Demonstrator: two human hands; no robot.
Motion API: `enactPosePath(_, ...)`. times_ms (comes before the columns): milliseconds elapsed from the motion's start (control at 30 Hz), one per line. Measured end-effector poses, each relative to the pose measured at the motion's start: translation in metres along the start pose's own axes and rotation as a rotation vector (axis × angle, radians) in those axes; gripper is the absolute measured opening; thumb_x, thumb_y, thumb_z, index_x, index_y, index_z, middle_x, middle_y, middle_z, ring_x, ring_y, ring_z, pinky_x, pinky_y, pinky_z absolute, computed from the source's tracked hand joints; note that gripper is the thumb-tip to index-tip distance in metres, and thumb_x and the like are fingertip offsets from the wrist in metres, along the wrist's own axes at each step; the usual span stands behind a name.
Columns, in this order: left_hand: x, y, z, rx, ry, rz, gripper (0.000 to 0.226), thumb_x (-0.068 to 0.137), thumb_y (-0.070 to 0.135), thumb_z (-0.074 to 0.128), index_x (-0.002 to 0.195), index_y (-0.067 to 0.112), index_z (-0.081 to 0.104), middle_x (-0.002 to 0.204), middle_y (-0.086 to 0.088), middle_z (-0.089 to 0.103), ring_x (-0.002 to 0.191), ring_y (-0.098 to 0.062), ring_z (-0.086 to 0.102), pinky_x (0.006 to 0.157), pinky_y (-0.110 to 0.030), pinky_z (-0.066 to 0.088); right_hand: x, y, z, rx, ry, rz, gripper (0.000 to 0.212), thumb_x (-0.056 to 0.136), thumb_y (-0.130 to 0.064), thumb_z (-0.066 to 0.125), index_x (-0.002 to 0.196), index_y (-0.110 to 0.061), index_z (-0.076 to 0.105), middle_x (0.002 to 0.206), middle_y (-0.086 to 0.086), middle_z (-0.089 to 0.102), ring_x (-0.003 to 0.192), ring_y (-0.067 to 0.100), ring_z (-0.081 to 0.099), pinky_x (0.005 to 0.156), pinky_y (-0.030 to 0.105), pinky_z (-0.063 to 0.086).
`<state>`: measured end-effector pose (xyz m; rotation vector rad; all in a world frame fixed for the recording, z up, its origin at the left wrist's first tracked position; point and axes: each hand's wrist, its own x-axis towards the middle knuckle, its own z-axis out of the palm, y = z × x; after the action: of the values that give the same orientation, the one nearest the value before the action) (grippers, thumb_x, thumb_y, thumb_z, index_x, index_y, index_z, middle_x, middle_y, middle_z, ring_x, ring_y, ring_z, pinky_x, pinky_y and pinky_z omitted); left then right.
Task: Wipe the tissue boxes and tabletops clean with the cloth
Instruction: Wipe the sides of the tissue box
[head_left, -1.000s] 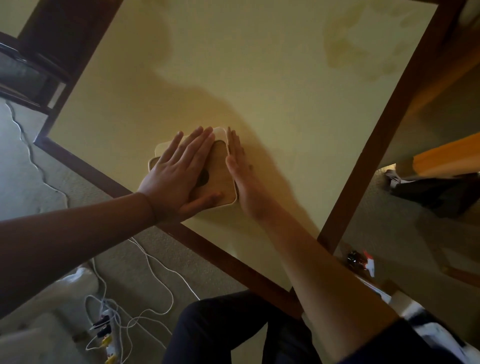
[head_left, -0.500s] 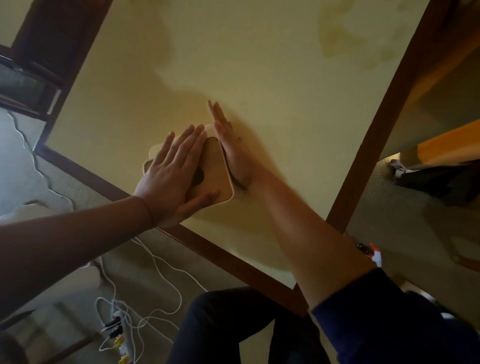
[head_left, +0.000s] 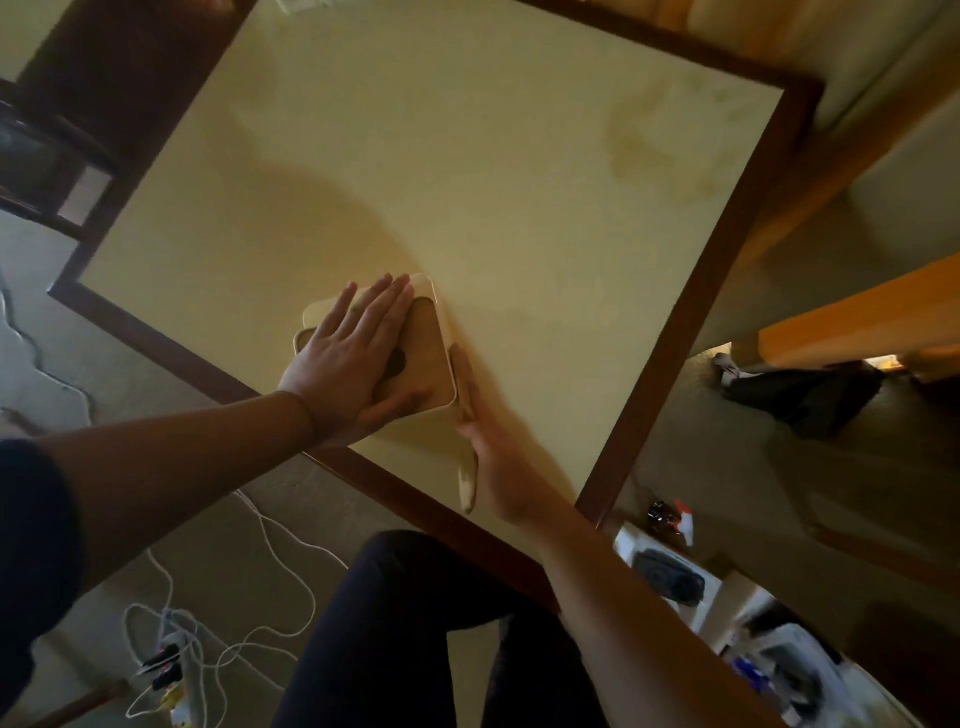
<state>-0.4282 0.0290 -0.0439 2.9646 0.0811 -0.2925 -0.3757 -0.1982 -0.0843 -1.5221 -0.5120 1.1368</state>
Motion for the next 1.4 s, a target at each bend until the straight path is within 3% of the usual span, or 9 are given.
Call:
enactPosePath(133,-0.001,0.002,-0.002,-0.02,-0.006,-0.007,0.107,0.094,0.081,0.03,0.165,0.007,0.002,0.173,-0.011,0.008,0.161,-0.024,-0.001,0.131,-0.05,0.002,-0.015,-0.012,0.003,-0.171,0.133,-0.041,0.042,0.111,-0.022,0.029,0.144,-0.048,0.031,0.16,-0.024,0.024,0.155,-0.001,0.022,0.129,0.027,0.016)
enactPosePath(267,-0.001,0.001,-0.003,-0.014,-0.009,0.005,0.112,0.092,0.085,0.032,0.165,0.005,0.003,0.173,-0.012,0.009,0.161,-0.026,0.0,0.13,-0.053,0.005,-0.019,-0.032,0.0,-0.17,0.342,0.108,0.038,0.1,-0.038,0.034,0.128,-0.041,0.059,0.109,-0.01,0.046,0.108,0.016,0.047,0.094,0.029,0.042)
enactPosePath(367,-0.002,0.0,-0.006,-0.017,-0.021,0.025,0.127,0.082,0.094,0.039,0.164,0.003,0.006,0.173,-0.013,0.01,0.161,-0.028,0.0,0.13,-0.054,0.005,-0.023,-0.028,-0.008,-0.519,0.481,0.12,0.056,0.104,-0.043,0.03,0.151,-0.027,0.055,0.108,-0.01,0.053,0.106,0.013,0.05,0.098,0.042,0.046)
enactPosePath(667,0.001,-0.019,-0.013,-0.052,-0.205,0.19,0.143,0.067,0.097,0.047,0.162,0.013,-0.019,0.173,-0.003,-0.017,0.157,-0.018,-0.023,0.129,-0.047,-0.011,-0.057,-0.054,-0.025,-0.909,0.969,0.297,0.037,0.106,-0.025,0.041,0.121,-0.007,0.069,0.117,0.012,0.058,0.112,0.033,0.052,0.096,0.049,0.039)
enactPosePath(767,0.008,-0.037,-0.027,0.028,-0.329,0.402,0.143,0.067,0.086,0.061,0.162,0.02,-0.022,0.169,0.002,-0.028,0.155,-0.017,-0.029,0.124,-0.049,-0.023,-0.06,-0.054,-0.006,-1.045,0.895,0.362,0.041,0.106,-0.024,0.043,0.143,-0.018,0.06,0.129,0.008,0.057,0.118,0.028,0.051,0.102,0.051,0.041)
enactPosePath(867,0.014,-0.052,-0.052,0.251,-0.478,0.624,0.135,0.075,0.059,0.081,0.163,0.034,-0.018,0.164,0.006,-0.034,0.153,-0.02,-0.032,0.12,-0.054,-0.025,-0.057,-0.04,0.026,-1.146,0.465,0.378,0.059,0.102,-0.025,0.055,0.16,-0.031,0.042,0.153,0.002,0.048,0.133,0.025,0.048,0.114,0.048,0.039)
enactPosePath(1000,0.007,-0.072,-0.071,0.447,-0.379,0.807,0.108,0.089,0.031,0.077,0.163,0.046,-0.001,0.173,-0.001,-0.017,0.16,-0.028,-0.014,0.121,-0.06,-0.016,-0.047,-0.032,0.06,-1.014,0.223,0.521,0.052,0.106,-0.036,0.051,0.157,-0.028,0.046,0.148,0.001,0.056,0.142,0.024,0.045,0.12,0.043,0.035)
enactPosePath(1133,-0.007,-0.089,-0.077,0.424,-0.442,0.702,0.109,0.088,0.028,0.075,0.162,0.048,-0.002,0.17,0.001,-0.026,0.157,-0.028,-0.023,0.117,-0.064,-0.021,-0.031,-0.041,0.074,-0.791,0.405,0.523,0.032,0.103,-0.041,0.059,0.132,-0.028,0.065,0.106,-0.013,0.065,0.1,0.007,0.064,0.092,0.031,0.055)
enactPosePath(1400,-0.014,-0.059,-0.061,-0.223,-0.272,0.046,0.1,0.09,0.065,0.057,0.165,0.026,0.004,0.174,-0.006,-0.005,0.159,-0.034,-0.01,0.124,-0.064,-0.011,0.013,-0.08,0.08,-0.744,0.536,0.497,0.05,0.106,-0.042,0.052,0.155,-0.032,0.046,0.127,-0.006,0.065,0.107,0.01,0.065,0.074,0.025,0.052)
